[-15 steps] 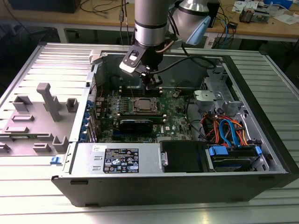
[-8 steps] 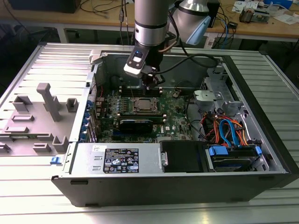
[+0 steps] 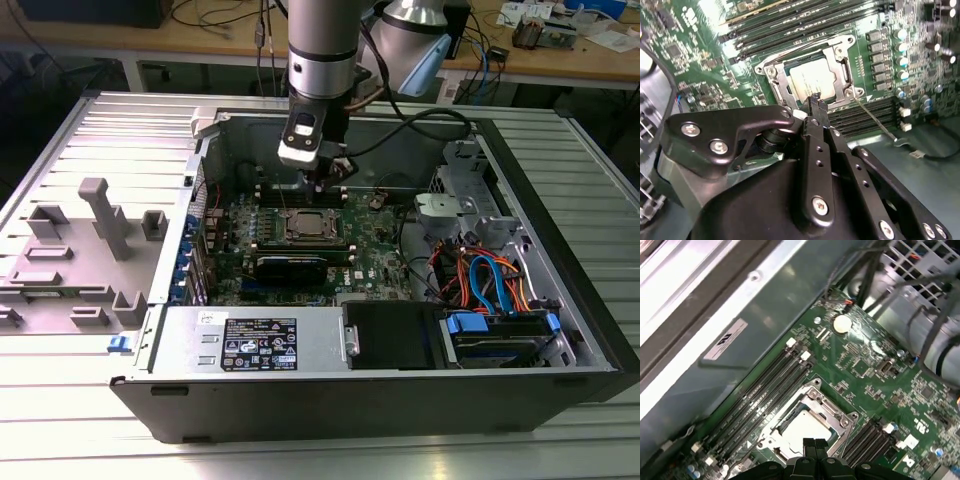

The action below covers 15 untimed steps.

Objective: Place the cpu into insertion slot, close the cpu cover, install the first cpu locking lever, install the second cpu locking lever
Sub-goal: 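Install the first cpu locking lever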

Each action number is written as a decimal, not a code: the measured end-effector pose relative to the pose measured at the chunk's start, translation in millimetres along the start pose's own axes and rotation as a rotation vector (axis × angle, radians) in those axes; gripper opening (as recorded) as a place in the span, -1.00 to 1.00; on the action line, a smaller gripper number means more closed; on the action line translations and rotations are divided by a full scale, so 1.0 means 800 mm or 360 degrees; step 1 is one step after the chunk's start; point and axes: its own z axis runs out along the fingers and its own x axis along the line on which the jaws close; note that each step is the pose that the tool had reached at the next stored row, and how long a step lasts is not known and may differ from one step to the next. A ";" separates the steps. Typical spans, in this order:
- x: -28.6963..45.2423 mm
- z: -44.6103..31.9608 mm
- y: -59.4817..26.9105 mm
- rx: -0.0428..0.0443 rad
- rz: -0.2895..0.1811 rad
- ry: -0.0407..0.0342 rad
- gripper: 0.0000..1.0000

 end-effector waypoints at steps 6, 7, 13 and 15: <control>0.0000 0.0000 0.000 -0.0003 -0.0194 0.0002 -0.79; 0.0000 0.0000 0.000 -0.0004 -0.0223 0.0003 -0.79; 0.0000 0.0000 0.000 -0.0007 -0.0427 0.0005 -0.79; 0.0000 0.0000 0.000 -0.0008 -0.0513 0.0007 -0.79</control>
